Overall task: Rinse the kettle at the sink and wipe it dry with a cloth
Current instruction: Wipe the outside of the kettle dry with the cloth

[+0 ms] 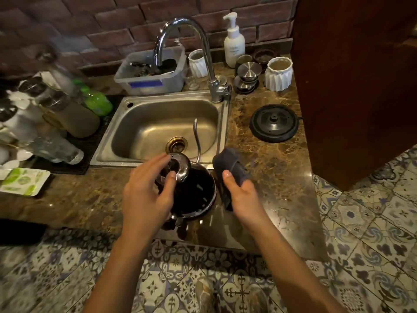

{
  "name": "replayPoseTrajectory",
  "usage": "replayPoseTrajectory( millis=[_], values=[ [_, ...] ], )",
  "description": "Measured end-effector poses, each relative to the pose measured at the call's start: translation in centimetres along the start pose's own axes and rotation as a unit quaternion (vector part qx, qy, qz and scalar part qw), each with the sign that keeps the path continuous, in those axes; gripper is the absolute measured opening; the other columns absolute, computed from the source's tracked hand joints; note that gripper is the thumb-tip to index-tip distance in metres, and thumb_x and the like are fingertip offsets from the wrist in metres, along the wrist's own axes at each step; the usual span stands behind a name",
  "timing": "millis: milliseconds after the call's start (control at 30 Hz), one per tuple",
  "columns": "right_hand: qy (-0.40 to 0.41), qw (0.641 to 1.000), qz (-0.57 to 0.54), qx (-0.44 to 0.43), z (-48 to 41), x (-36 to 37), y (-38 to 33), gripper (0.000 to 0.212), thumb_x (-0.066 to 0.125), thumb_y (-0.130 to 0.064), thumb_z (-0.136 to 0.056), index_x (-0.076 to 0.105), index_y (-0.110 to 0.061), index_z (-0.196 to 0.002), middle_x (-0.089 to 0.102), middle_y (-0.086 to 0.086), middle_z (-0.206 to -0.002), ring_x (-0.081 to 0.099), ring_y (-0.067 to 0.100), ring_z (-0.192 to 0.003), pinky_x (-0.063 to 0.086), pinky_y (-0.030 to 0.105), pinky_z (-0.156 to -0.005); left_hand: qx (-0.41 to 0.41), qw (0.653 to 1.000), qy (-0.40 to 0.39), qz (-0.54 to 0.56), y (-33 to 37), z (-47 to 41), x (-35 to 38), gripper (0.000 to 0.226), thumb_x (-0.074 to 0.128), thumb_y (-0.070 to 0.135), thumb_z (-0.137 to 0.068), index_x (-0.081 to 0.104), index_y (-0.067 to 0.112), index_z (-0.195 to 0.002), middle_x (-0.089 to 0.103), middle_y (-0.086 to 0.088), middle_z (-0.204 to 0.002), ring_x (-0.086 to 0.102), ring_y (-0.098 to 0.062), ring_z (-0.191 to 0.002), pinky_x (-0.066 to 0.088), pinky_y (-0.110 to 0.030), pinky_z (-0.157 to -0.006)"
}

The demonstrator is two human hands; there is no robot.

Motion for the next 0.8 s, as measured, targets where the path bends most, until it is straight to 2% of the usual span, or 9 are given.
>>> replayPoseTrajectory(
  millis=[67,133,233,300,367,500,567,667,800],
  values=[
    [-0.009,0.999,0.039,-0.018,-0.3,1.3,0.0,0.033,0.056,-0.054,-0.093,0.069,-0.037,-0.118,0.077,-0.002,-0.119,0.069,0.015,-0.118,0.051,0.048,-0.11,0.0,1.0,-0.002,-0.012,-0.3,0.6,0.5,0.038,0.072,0.016,-0.09,0.069,0.015,-0.128,0.066,0.0,-0.134,0.059,-0.017,-0.127,0.048,-0.044,-0.107],
    [-0.016,0.996,0.083,-0.042,-0.5,2.4,0.0,0.032,0.053,-0.058,-0.093,0.069,-0.039,-0.113,0.076,0.002,-0.115,0.07,0.016,-0.112,0.052,0.05,-0.105,0.004,1.0,-0.001,-0.023,-0.5,1.2,0.9,0.039,0.072,0.014,-0.09,0.068,0.013,-0.129,0.063,0.0,-0.138,0.057,-0.016,-0.129,0.045,-0.036,-0.109],
    [-0.037,0.985,0.147,-0.078,-0.7,3.8,-0.4,0.029,0.05,-0.046,-0.105,0.068,-0.026,-0.117,0.073,0.014,-0.11,0.068,0.02,-0.102,0.054,0.048,-0.097,0.022,0.999,0.0,-0.03,-0.7,1.7,1.3,0.044,0.07,0.012,-0.091,0.064,0.01,-0.134,0.059,-0.001,-0.143,0.055,-0.015,-0.133,0.045,-0.031,-0.11],
    [-0.067,0.977,0.181,-0.091,-0.6,4.6,-0.3,0.036,0.047,-0.042,-0.107,0.065,-0.02,-0.128,0.072,0.01,-0.114,0.067,0.018,-0.107,0.052,0.042,-0.097,0.024,1.0,0.002,-0.014,-0.9,1.7,1.4,0.045,0.07,0.011,-0.091,0.063,0.009,-0.136,0.058,-0.001,-0.145,0.055,-0.013,-0.133,0.045,-0.026,-0.11],
    [-0.093,0.969,0.205,-0.104,-0.5,5.4,0.0,0.047,0.044,-0.049,-0.106,0.06,-0.021,-0.14,0.068,0.003,-0.129,0.062,0.016,-0.123,0.051,0.041,-0.104,0.027,1.0,0.005,-0.012,-1.2,1.3,1.5,0.043,0.07,0.013,-0.091,0.065,0.01,-0.134,0.058,-0.003,-0.145,0.057,-0.013,-0.13,0.046,-0.023,-0.107],
    [-0.125,0.953,0.252,-0.111,0.0,6.2,1.4,0.084,0.025,-0.082,-0.092,0.039,-0.032,-0.157,0.044,-0.004,-0.161,0.033,0.015,-0.152,0.031,0.044,-0.124,0.036,0.999,0.013,-0.029,-1.9,0.9,1.9,0.037,0.07,0.014,-0.093,0.068,0.014,-0.13,0.061,-0.001,-0.141,0.061,-0.016,-0.125,0.047,-0.026,-0.103],
    [-0.136,0.944,0.266,-0.142,0.7,6.4,1.7,0.086,0.02,-0.083,-0.091,0.021,-0.036,-0.164,0.023,-0.007,-0.172,0.01,0.008,-0.159,0.014,0.041,-0.13,0.037,0.999,0.021,-0.034,-2.2,0.8,2.0,0.036,0.069,0.016,-0.093,0.069,0.015,-0.129,0.063,0.0,-0.14,0.062,-0.016,-0.122,0.047,-0.024,-0.101],
    [-0.154,0.934,0.274,-0.17,1.4,6.9,2.1,0.078,0.014,-0.084,-0.091,0.003,-0.047,-0.158,0.0,-0.016,-0.173,-0.018,-0.008,-0.154,-0.01,0.03,-0.129,0.04,0.998,0.027,-0.033,-2.2,0.9,2.2,0.039,0.065,0.02,-0.091,0.068,0.015,-0.13,0.062,0.0,-0.139,0.06,-0.013,-0.123,0.043,-0.017,-0.102],
    [-0.16,0.921,0.303,-0.188,0.6,7.3,2.1,0.091,0.014,-0.083,-0.092,0.011,-0.029,-0.166,-0.003,-0.005,-0.176,-0.018,0.001,-0.158,-0.012,0.036,-0.13,0.043,0.998,0.032,-0.023,-2.4,0.8,2.3,0.039,0.065,0.02,-0.09,0.068,0.013,-0.129,0.063,-0.003,-0.137,0.06,-0.013,-0.123,0.039,-0.01,-0.103]
  ],
)
Point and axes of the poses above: each hand's wrist, its own z-axis away from the middle knuckle, its own x-axis out of the palm, y = z × x, the point moved 8 cm from there along -z, towards the middle knuckle
